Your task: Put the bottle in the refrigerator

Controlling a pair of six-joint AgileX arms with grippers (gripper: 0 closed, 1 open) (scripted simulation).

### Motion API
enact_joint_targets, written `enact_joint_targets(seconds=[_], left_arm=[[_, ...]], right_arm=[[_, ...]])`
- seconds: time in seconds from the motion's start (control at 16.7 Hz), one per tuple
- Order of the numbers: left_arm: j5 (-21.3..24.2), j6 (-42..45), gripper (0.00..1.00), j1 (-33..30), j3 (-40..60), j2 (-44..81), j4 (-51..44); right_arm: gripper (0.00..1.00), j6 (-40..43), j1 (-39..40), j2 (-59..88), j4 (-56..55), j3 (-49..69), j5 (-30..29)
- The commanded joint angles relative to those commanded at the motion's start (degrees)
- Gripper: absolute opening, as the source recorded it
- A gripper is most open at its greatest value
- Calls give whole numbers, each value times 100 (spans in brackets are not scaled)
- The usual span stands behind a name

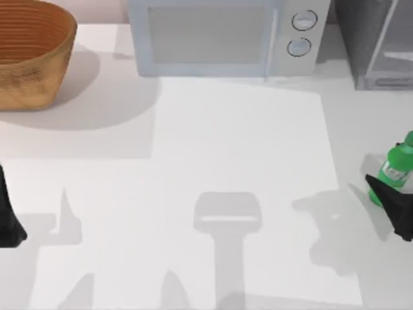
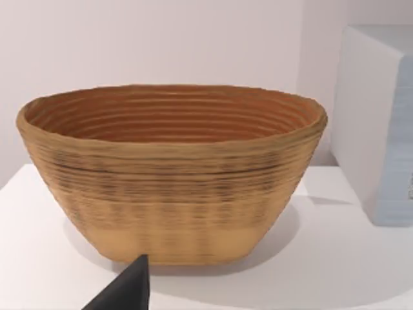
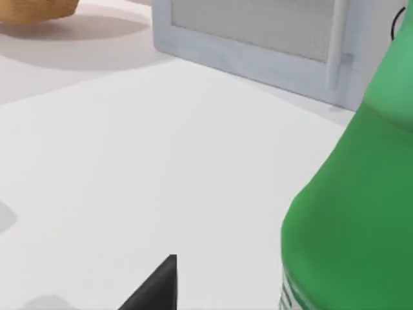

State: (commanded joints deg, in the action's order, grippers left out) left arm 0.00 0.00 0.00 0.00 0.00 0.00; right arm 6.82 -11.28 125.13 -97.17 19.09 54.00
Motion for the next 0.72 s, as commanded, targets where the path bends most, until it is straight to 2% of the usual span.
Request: enact_joint_targets(seconds=[0.54, 0.72], left_arm=[[0, 0, 100, 0, 0, 0, 0], [0, 0, 100, 0, 0, 0, 0]], right_arm=[[3, 0, 0, 0, 0, 0, 0], [1, 0, 0, 0, 0, 0, 0]])
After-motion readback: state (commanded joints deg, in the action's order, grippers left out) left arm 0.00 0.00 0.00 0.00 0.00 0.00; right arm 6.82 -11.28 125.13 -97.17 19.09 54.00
